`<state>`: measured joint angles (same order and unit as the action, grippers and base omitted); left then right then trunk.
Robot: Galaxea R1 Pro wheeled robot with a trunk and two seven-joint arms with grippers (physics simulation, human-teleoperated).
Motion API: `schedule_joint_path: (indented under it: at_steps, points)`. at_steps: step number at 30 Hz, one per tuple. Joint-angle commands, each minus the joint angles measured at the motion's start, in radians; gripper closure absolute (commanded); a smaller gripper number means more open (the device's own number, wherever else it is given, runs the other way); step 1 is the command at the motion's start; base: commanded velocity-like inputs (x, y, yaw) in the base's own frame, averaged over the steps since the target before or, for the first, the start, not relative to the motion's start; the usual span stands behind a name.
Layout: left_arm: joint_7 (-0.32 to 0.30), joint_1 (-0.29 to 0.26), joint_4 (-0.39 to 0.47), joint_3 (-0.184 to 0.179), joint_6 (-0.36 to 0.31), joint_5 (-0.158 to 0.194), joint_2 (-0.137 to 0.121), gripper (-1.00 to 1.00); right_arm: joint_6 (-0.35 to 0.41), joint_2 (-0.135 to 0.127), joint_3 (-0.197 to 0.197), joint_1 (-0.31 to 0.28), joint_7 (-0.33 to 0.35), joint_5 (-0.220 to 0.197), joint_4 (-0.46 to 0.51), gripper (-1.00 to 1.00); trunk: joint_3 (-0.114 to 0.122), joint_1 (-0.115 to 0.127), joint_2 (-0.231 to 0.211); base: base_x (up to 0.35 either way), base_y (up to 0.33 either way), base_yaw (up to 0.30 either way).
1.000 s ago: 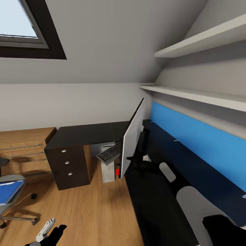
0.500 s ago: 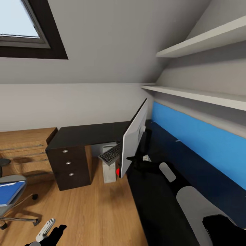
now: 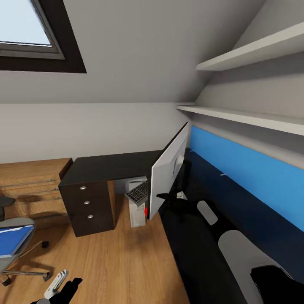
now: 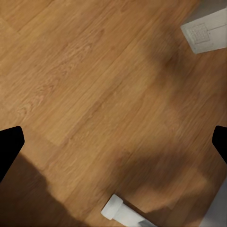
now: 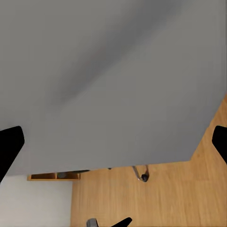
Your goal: In the bedroom, organize the workspace by keeping the computer under the desk, ensuring the monitor is on the desk, placing the keyboard on the desk next to the monitor, placing the mouse on the desk next to the keyboard, moving the folder from the swivel chair onto the desk next to the mouse, stacking the notebook on top of the folder with the pen on top of the notebook, and positioning the swivel chair next to the desk.
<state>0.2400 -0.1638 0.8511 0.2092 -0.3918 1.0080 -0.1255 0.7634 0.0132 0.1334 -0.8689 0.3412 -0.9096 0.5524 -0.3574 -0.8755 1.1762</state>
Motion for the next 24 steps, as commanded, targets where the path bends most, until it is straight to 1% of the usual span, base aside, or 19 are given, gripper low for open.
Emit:
schedule_joint_path:
  at_steps: [1,5,8,13,24]
  points:
    - [0.008,0.000,0.002,0.001,-0.004,0.011,0.000,-1.00,0.001,0.000,0.000,-0.001,0.004,0.003,0.000,-1.00,-0.001,0.000,0.001,0.002,0.003,0.000]
    - [0.009,0.000,0.002,0.001,-0.004,0.011,0.000,-1.00,-0.008,-0.003,-0.006,-0.001,0.003,0.004,0.000,-1.00,-0.001,0.000,0.001,0.001,0.002,0.000]
    - [0.009,0.006,-0.015,0.017,0.010,0.015,-0.017,-1.00,0.009,-0.020,-0.010,0.002,0.010,-0.012,-0.017,-1.00,-0.001,0.000,0.001,0.000,0.000,0.000]
    - [0.009,0.006,-0.020,0.017,0.010,0.015,-0.019,-1.00,0.014,-0.049,-0.010,0.002,0.010,-0.038,-0.022,-1.00,-0.001,0.000,0.001,0.000,0.000,0.000]
    - [0.009,0.006,-0.020,0.017,0.010,0.015,-0.019,-1.00,0.014,-0.049,-0.010,0.002,0.010,-0.038,-0.022,-1.00,-0.001,0.000,0.001,0.000,0.000,0.000]
